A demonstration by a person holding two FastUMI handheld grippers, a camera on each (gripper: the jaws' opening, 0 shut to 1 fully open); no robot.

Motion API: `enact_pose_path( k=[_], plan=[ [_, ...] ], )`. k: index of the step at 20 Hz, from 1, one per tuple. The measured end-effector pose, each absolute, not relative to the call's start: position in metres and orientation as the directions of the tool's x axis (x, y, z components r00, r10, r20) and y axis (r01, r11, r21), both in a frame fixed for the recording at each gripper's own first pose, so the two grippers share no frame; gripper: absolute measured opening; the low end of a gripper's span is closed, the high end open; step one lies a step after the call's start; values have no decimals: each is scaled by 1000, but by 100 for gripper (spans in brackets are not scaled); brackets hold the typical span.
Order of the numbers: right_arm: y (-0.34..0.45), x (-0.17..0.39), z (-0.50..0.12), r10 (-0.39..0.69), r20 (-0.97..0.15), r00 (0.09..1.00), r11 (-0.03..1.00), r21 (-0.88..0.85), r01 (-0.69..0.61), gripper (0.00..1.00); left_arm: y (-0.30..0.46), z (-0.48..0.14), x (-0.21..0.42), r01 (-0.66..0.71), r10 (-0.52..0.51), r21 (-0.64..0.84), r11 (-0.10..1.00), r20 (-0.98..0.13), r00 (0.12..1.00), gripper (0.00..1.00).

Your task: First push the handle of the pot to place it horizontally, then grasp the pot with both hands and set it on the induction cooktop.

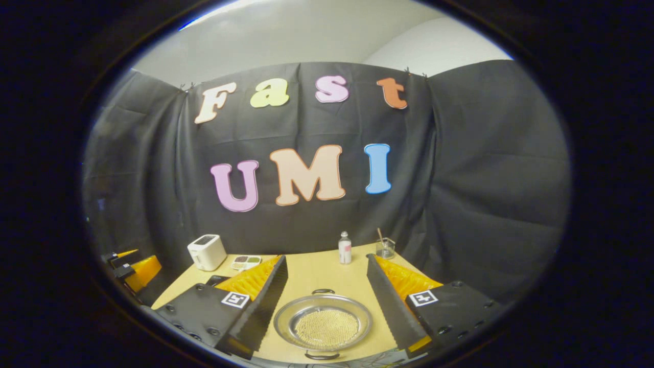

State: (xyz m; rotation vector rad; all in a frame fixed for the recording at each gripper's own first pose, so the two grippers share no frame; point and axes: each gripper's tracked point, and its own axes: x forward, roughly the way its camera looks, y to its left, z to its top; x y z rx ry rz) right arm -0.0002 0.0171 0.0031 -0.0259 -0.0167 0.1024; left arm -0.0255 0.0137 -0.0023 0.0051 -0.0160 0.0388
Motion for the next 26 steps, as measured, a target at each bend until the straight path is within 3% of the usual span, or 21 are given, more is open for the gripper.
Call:
enact_pose_path(
  k=[1, 2, 3, 4, 8, 12, 13, 16, 18, 21, 25, 26],
  plan=[
    [18, 3, 2, 109, 10, 994, 994, -28, -109, 93, 18, -2, -28, -54, 53, 11, 998, 19, 998, 96],
    [20, 4, 0, 116, 4, 993, 993, -28, -116, 93, 23, -2, -29, -70, 69, 16, 997, 21, 997, 92],
    [23, 6, -2, 122, -2, 992, 992, -26, -122, 93, 27, -2, -31, -82, 82, 19, 996, 22, 996, 96],
    [27, 11, -4, 129, -11, 992, 991, -22, -129, 93, 30, -2, -32, -94, 94, 18, 995, 22, 995, 92],
    [39, 22, -5, 151, -22, 988, 988, -16, -151, 94, 44, -9, -34, -138, 138, -2, 990, 8, 990, 96],
    [53, 31, -18, 171, -51, 984, 985, -8, -172, 90, 56, -14, -35, -170, 170, -2, 985, -7, 985, 92],
    [55, 29, -22, 175, -61, 983, 984, -5, -176, 89, 57, -15, -35, -173, 173, -3, 985, -11, 985, 96],
    [61, 29, -37, 191, -103, 976, 981, 9, -191, 76, 60, -17, -32, -174, 174, -9, 985, -17, 985, 92],
    [63, 29, -43, 196, -121, 973, 980, 36, -193, 52, 60, -18, -30, -173, 173, -4, 985, -20, 985, 92],
    [73, 28, -53, 223, -151, 963, 974, 70, -214, 27, 62, -19, -28, -169, 169, 9, 986, -21, 985, 92],
    [65, 27, -63, 172, -180, 968, 985, 17, -172, 27, 62, -20, -26, -163, 163, 6, 987, -24, 986, 93],
    [67, 26, -65, 167, -187, 968, 986, 24, -165, 17, 62, -20, -26, -163, 163, 4, 987, -24, 986, 92]
  ],
)
